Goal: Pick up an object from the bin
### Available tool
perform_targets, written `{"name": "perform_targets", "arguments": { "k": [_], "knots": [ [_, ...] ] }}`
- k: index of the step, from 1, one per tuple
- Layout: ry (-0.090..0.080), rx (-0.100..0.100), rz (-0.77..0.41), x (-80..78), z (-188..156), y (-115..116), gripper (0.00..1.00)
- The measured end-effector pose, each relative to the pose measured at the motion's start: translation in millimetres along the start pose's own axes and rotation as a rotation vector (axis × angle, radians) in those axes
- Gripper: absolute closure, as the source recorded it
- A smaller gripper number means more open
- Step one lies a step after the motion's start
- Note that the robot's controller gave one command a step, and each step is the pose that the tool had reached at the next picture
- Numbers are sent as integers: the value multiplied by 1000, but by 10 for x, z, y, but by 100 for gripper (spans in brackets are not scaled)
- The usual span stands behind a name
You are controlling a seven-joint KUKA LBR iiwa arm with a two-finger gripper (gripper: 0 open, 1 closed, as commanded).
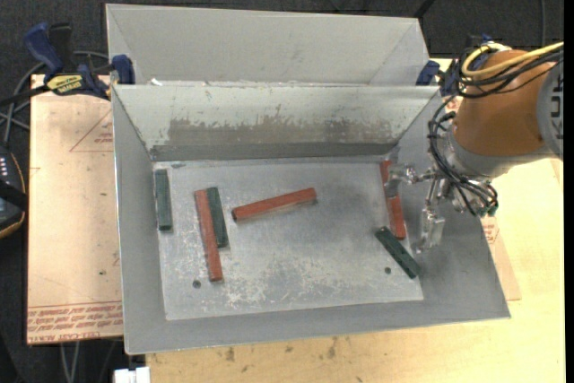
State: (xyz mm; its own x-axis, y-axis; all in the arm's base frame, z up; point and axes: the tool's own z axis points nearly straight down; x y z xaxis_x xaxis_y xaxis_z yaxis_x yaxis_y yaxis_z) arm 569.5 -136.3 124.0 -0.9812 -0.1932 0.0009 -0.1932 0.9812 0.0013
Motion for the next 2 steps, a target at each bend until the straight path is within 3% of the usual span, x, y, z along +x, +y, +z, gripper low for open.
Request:
{"name": "perform_targets", "arguments": {
  "k": [1, 2],
  "knots": [
    [-5, 0, -233, -590, 364, 606, 0],
    [-9, 0, -269, -1027, 282, 1284, 0]
  ]
}}
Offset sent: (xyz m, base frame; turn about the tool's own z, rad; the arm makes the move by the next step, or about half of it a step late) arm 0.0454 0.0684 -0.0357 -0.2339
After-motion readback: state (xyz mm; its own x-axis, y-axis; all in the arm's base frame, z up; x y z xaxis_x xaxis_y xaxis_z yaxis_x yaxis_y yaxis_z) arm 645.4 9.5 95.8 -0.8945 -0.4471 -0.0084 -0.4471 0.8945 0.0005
